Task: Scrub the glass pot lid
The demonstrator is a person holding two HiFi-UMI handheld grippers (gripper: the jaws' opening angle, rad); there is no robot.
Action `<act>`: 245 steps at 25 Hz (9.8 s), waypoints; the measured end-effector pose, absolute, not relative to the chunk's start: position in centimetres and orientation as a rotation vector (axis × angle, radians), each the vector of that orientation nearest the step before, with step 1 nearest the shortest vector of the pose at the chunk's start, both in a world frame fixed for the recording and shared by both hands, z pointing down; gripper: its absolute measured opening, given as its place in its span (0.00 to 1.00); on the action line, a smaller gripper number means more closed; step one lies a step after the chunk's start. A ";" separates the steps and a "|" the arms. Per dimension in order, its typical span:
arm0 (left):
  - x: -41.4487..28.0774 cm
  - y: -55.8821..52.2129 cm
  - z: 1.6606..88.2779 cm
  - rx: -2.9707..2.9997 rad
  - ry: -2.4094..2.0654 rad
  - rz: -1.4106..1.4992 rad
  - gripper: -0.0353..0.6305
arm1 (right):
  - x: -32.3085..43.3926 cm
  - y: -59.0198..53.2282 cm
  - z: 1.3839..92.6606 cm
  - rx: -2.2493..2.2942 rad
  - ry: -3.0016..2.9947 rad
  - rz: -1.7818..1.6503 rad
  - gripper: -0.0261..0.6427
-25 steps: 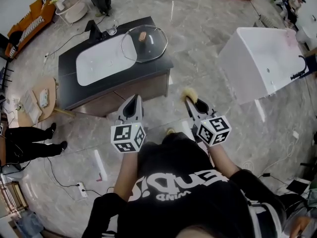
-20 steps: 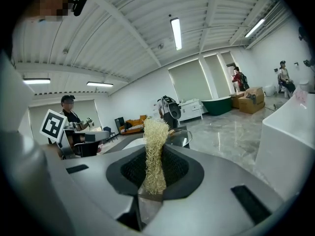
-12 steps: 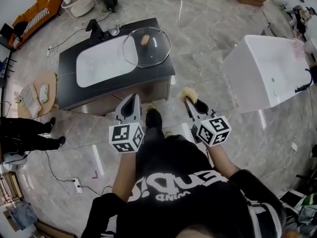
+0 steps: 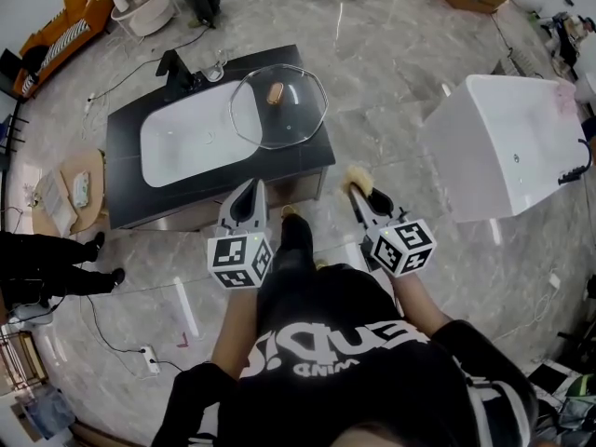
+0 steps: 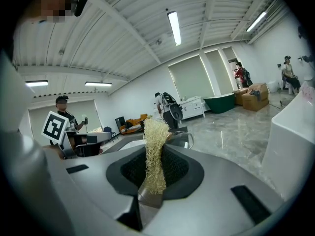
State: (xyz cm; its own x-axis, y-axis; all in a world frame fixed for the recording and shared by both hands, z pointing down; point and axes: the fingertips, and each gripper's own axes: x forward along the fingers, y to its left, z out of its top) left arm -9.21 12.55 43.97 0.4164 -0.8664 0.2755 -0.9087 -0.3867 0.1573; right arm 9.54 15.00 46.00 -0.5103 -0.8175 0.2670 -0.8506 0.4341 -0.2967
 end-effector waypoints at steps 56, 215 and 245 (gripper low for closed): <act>-6.5 -15.3 45.4 2.467 -1.200 0.393 0.36 | 8.0 -14.6 44.1 1.421 -2.613 0.653 0.11; -3.1 -19.7 60.8 2.142 -0.977 0.851 0.33 | 1.5 -19.8 62.4 0.527 -2.210 0.779 0.11; -3.4 -20.0 61.2 2.145 -1.031 0.890 0.33 | -7.8 -24.6 62.6 -0.042 -1.991 0.515 0.11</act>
